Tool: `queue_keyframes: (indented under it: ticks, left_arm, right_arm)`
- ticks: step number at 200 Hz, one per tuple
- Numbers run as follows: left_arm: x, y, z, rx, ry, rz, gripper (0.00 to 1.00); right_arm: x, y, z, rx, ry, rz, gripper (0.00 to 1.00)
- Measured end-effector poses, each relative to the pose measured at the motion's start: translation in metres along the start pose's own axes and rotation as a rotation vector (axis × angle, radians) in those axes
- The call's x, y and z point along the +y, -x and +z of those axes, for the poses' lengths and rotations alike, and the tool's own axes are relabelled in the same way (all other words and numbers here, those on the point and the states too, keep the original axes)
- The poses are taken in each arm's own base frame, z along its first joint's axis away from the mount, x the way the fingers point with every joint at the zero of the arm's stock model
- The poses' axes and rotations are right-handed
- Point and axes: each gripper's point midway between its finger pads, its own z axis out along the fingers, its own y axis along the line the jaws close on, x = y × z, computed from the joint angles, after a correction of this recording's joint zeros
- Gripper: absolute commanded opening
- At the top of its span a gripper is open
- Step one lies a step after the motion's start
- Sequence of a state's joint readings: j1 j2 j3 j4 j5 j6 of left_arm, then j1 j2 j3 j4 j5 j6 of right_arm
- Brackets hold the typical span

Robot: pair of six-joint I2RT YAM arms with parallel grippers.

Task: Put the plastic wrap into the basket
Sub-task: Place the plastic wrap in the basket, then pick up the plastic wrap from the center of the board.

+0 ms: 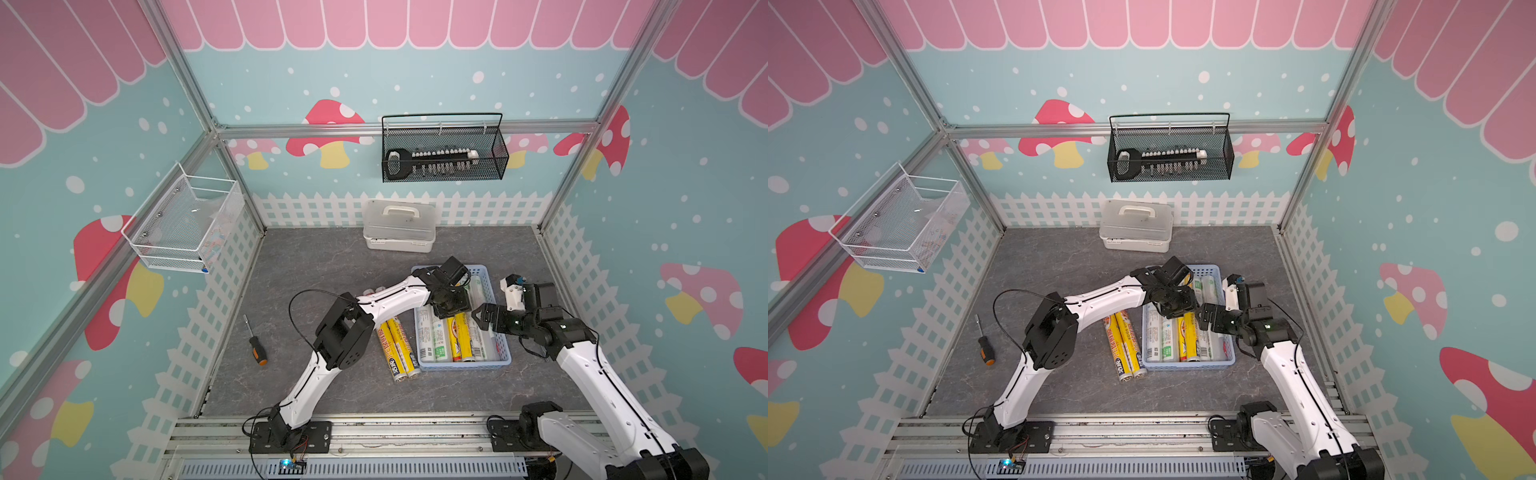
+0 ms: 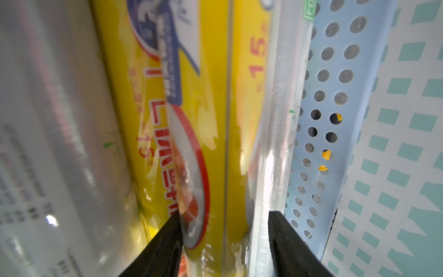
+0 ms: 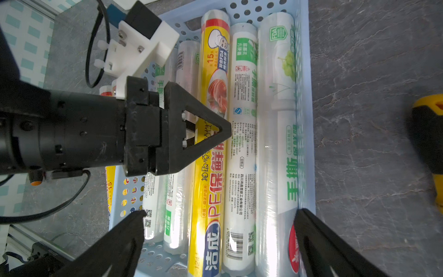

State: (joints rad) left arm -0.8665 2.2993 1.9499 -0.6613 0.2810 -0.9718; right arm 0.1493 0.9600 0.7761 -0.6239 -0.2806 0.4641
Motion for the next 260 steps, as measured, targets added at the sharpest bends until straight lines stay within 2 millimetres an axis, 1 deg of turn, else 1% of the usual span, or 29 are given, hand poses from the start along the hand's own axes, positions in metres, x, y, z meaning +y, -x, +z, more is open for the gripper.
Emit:
queue_keyframes:
  ticks: [59,85,110,136,163,170,186,205,219,237,260]
  left_arm:
    - [0.004,0.001,-0.001,-0.011,0.02,0.011,0.64]
    - [0.005,0.004,-0.01,-0.037,0.037,0.029,0.66]
    - [0.003,0.008,-0.032,-0.089,0.048,0.057,0.66]
    - [0.003,0.014,-0.067,-0.183,0.069,0.091,0.64]
    - [0.01,0.018,-0.102,-0.273,0.083,0.103,0.63]
    - [0.015,0.018,-0.109,-0.291,0.086,0.1,0.63]
    - [0.032,0.018,-0.121,-0.329,0.104,0.086,0.63]
    - [0.06,0.021,-0.133,-0.366,0.144,0.054,0.62]
    - [0.082,0.024,-0.142,-0.392,0.169,0.021,0.62]
    - [0.109,0.026,-0.153,-0.42,0.188,-0.028,0.62]
    - [0.145,0.023,-0.168,-0.449,0.209,-0.101,0.62]
  right_arm:
    - [0.003,0.001,-0.001,-0.004,0.014,-0.002,1.0]
    - [0.008,0.003,-0.005,-0.021,0.038,-0.004,0.99]
    - [0.017,0.008,-0.01,-0.049,0.082,-0.002,1.0]
    - [0.031,0.016,-0.012,-0.074,0.158,0.008,1.0]
    - [0.045,0.024,-0.01,-0.085,0.237,0.018,1.0]
    - [0.048,0.024,-0.008,-0.083,0.251,0.016,1.0]
    - [0.057,0.023,-0.003,-0.063,0.277,0.002,0.99]
    - [0.074,0.02,0.003,-0.029,0.304,-0.036,0.99]
    - [0.091,0.019,0.006,-0.007,0.325,-0.082,1.0]
    - [0.121,0.018,0.011,0.018,0.358,-0.155,0.99]
    - [0.151,0.015,0.023,0.055,0.379,-0.232,1.0]
